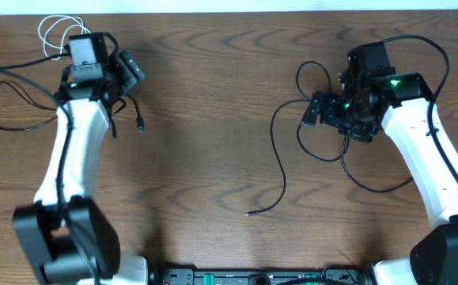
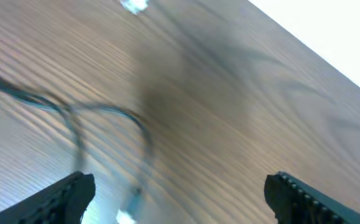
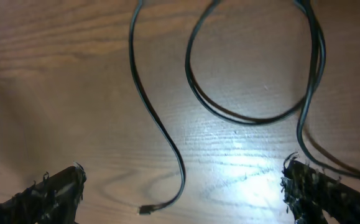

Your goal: Untangle cables

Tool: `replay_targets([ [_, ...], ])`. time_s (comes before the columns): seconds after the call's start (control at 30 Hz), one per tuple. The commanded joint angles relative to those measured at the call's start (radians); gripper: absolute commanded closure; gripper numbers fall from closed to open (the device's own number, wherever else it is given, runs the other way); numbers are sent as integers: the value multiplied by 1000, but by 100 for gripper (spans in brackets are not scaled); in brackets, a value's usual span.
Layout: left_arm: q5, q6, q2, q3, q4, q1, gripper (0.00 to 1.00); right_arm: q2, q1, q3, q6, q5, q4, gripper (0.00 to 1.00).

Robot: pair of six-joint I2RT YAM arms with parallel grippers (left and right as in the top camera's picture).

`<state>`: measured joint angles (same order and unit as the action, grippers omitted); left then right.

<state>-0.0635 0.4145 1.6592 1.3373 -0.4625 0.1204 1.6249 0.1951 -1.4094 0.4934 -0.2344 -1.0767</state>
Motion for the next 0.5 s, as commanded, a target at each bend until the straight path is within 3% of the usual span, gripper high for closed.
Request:
replay_targets([
  [0.0,-399,-6,-19,8,-103,-9,6,-2,15,4,7,10,23,1],
  [0.1,-484,-29,-15,7,-228,-36,5,-2,-6,3,8,102,32,1],
  [0.27,-486,-203,-14,7,-389,-139,5,-4,-155,3,49,248,-2,1],
  [0.47,-401,-215,-14,7,-407,-256,5,-2,-410,6,52,286,-24,1],
])
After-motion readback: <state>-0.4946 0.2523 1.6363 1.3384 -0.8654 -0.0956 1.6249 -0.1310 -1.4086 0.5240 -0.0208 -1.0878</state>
